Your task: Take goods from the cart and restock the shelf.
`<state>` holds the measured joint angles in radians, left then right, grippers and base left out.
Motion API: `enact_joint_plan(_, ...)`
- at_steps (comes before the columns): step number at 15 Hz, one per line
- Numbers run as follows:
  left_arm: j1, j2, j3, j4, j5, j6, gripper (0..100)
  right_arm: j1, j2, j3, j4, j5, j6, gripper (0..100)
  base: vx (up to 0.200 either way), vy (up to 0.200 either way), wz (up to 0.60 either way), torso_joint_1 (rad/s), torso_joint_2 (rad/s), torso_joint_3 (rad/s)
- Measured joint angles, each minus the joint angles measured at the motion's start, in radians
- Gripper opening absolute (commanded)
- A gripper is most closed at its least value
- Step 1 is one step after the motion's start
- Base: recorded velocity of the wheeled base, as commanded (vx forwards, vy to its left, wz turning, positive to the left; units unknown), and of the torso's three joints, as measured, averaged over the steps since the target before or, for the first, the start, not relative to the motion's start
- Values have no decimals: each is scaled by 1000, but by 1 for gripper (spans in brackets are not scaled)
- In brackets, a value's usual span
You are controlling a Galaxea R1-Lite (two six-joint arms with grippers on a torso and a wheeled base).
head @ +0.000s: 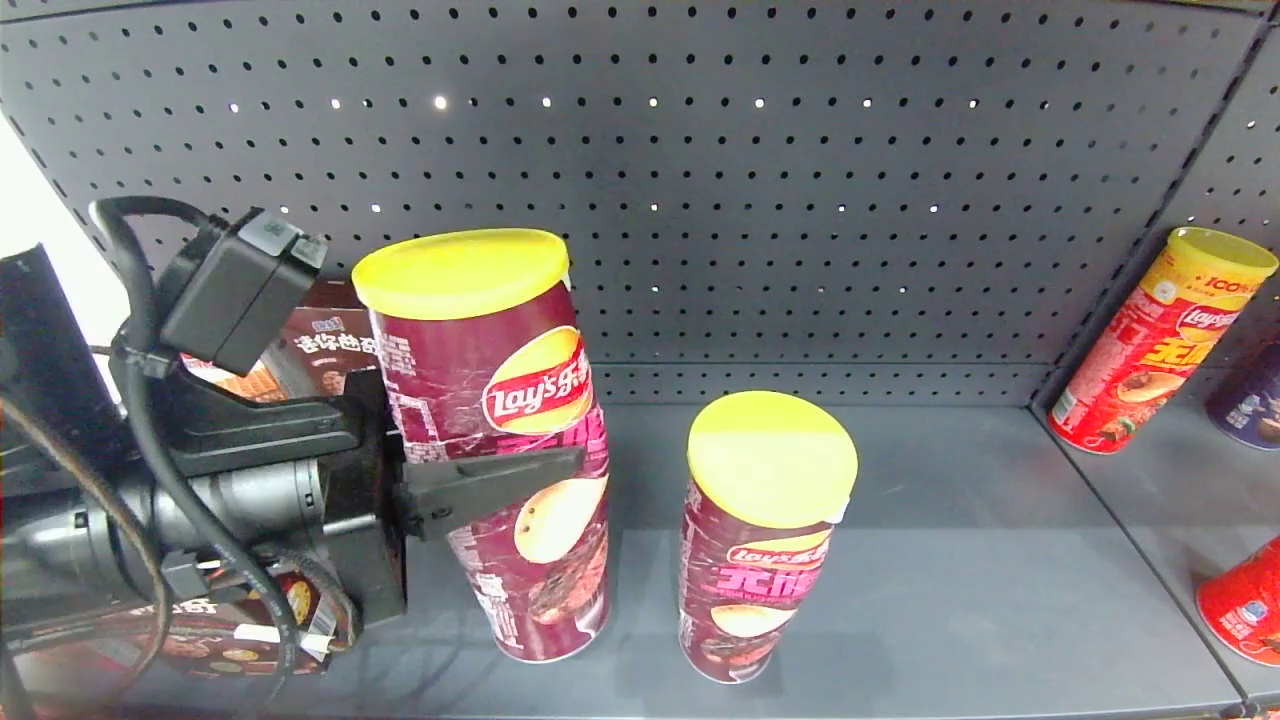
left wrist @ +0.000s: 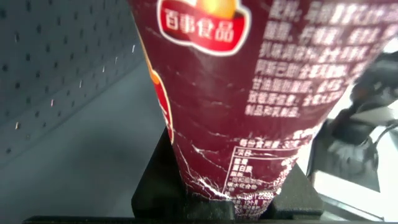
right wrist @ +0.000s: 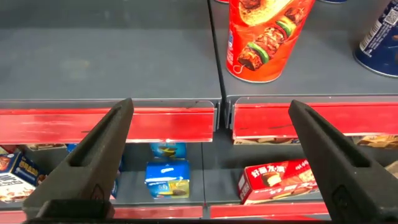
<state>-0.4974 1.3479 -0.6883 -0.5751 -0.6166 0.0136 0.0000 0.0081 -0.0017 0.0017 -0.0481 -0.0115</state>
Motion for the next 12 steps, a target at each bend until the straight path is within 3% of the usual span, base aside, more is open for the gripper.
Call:
enact_joint_plan(2,23,30,-63,83,11,66,0,0,0,0,0,0,0,100,0,0,0,0,0,0)
enact_joint_plan(4,36,83,-108,78,35,126,0,0,0,0,0,0,0,100,0,0,0,0,0,0)
enact_joint_plan(9,36,253,-248,-44,174,142,0,0,0,0,0,0,0,100,0,0,0,0,0,0)
enact_joint_plan(12,30,339,-305,-114,197,137,0,0,0,0,0,0,0,100,0,0,0,0,0,0)
